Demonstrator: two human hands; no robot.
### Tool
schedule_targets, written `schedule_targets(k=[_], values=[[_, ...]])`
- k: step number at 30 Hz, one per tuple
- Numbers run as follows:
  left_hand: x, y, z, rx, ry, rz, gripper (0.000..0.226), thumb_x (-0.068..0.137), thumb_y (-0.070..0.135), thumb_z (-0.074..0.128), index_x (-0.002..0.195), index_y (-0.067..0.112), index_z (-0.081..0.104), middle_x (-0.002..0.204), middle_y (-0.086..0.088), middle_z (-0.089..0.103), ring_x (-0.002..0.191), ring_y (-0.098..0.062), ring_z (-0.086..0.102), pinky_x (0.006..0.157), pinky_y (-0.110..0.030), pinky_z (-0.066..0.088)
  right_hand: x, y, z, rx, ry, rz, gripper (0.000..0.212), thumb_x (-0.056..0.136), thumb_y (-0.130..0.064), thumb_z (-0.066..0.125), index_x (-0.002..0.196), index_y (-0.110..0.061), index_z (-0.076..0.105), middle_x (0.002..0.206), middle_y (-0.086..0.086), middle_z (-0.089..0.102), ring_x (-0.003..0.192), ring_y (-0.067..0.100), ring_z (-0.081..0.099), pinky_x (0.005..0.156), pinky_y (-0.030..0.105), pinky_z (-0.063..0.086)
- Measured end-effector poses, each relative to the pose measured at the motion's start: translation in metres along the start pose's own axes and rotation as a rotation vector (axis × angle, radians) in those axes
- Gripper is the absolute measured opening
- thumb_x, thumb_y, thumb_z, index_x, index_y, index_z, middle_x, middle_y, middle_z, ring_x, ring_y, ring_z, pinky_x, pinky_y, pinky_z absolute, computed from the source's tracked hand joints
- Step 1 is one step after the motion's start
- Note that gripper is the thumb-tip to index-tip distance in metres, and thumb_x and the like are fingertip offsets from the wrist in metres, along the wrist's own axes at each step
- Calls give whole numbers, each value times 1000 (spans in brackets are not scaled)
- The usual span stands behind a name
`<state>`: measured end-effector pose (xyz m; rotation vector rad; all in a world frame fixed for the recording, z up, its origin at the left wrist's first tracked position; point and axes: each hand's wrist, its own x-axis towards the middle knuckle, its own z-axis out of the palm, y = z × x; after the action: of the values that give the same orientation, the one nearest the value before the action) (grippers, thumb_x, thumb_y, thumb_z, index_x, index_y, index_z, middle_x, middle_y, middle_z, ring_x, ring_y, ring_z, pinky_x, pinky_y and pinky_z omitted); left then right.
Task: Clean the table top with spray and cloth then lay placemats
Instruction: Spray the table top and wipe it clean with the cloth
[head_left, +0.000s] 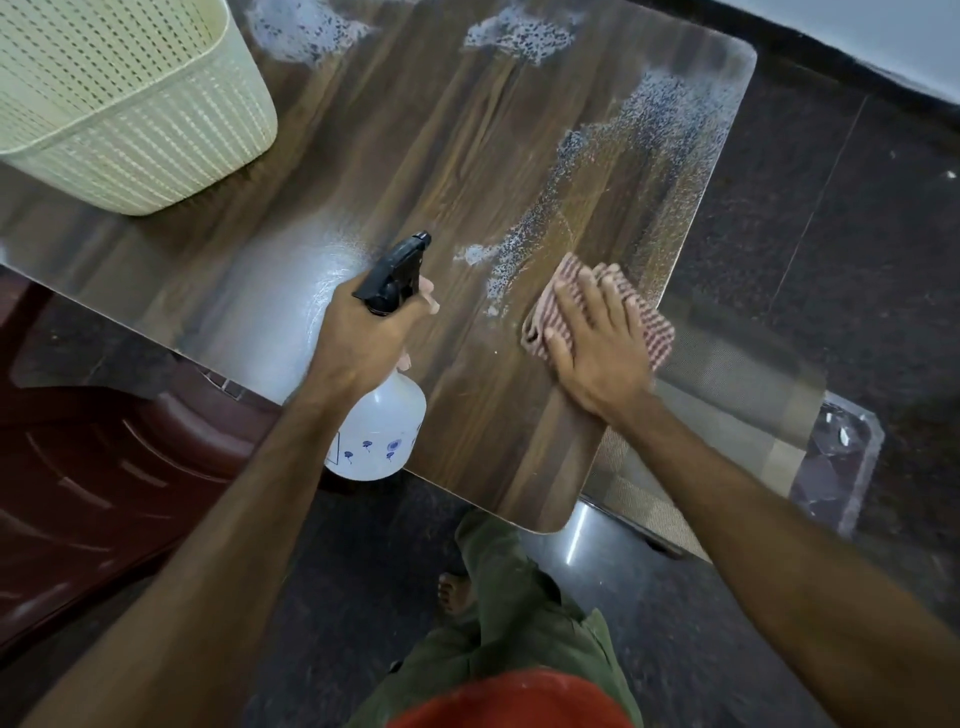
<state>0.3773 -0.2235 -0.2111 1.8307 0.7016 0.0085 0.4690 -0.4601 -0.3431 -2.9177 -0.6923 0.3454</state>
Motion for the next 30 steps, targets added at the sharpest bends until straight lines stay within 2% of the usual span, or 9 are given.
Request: schedule_targets(k=[4,8,13,17,19,21,26,28,30], values=[[7,-1,-4,6,10,3,12,88,16,70,99,13,71,103,-6,73,36,-13,48,53,-13,47,64,-12,-14,20,42,86,66,101,-54,16,159,-24,11,166,10,5,153,31,1,123,51,0],[14,2,-3,-10,7,17,10,89,17,69,98,14,70,102,-9,73,36,-13,48,53,-19,48,73,-55,-7,-21,-14,-79,64,103,-54,16,159,-26,4,167,9,-2,153,30,-5,122,49,-5],[25,11,-6,-50,-3,42,8,88,16,68,95,16,69,101,-17,71,36,-12,48,52,-24,49,17,-53,1,-25,-85,-320,63,101,-55,18,158,-29,18,166,5,12,153,26,5,124,45,1],[36,14,-8,-59,19,29,7,89,14,68,94,18,69,100,-22,70,36,-10,47,50,-21,47,42,-13,-11,-46,-48,-152,65,99,-57,14,159,-29,13,166,6,8,153,25,4,123,48,3],[39,15,-6,-53,24,24,8,89,13,68,92,20,69,101,-22,70,38,-10,48,51,-21,49,77,-9,-19,-12,3,-48,65,100,-54,19,159,-27,16,166,7,10,153,27,4,123,48,3],[45,17,-2,-49,23,23,8,89,13,67,91,21,69,101,-23,69,40,-10,48,52,-20,49,113,-22,-25,-5,8,-28,64,101,-53,22,159,-26,15,167,7,8,153,28,2,123,49,1],[62,25,13,-20,-15,33,12,90,12,66,102,8,68,101,-26,68,37,-14,49,53,-24,47,121,-82,-16,-66,-58,-205,64,102,-53,20,159,-27,9,167,8,0,153,29,-3,123,50,-3],[68,33,19,-30,-16,48,12,91,10,66,102,8,68,100,-28,67,38,-12,48,54,-25,47,88,-83,-7,-67,-80,-293,62,102,-53,21,158,-28,13,167,7,4,153,28,0,123,50,0],[75,43,23,-47,-25,64,9,91,10,66,99,14,69,98,-19,72,37,-10,47,54,-25,47,55,-65,-1,-20,-72,-329,60,102,-52,24,157,-29,20,166,5,12,153,27,7,123,50,7]])
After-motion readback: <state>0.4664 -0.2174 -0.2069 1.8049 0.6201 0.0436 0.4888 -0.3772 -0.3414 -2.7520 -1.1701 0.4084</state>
